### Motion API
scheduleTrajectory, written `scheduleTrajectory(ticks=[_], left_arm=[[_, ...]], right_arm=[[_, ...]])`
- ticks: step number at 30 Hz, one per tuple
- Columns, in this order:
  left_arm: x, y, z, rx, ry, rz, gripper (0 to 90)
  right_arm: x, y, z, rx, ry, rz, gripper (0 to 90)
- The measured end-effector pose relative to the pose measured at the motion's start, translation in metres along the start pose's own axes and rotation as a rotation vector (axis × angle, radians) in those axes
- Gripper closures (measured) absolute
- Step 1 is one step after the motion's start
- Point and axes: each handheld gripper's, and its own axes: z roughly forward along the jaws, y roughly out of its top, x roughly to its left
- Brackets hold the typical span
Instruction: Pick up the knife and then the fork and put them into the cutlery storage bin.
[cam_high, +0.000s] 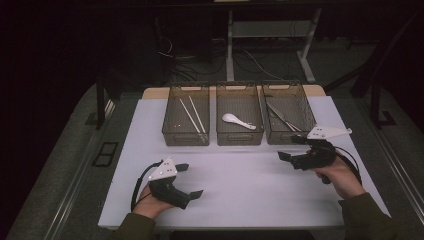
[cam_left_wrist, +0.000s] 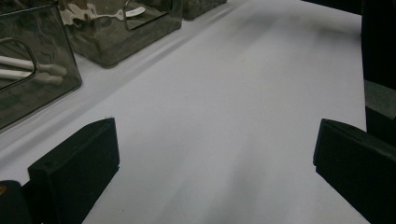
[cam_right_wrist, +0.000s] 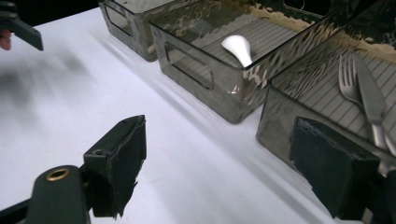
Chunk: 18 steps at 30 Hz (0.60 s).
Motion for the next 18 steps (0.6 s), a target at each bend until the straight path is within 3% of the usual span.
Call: scheduleTrajectory(ticks=[18], left_arm=[[0.000, 0.000, 0.000, 0.001, -0.001, -0.001, 0.0]], right_arm=[[0.013, -0.035, -0.014, -0.036, -0.027, 0.028, 19.0]])
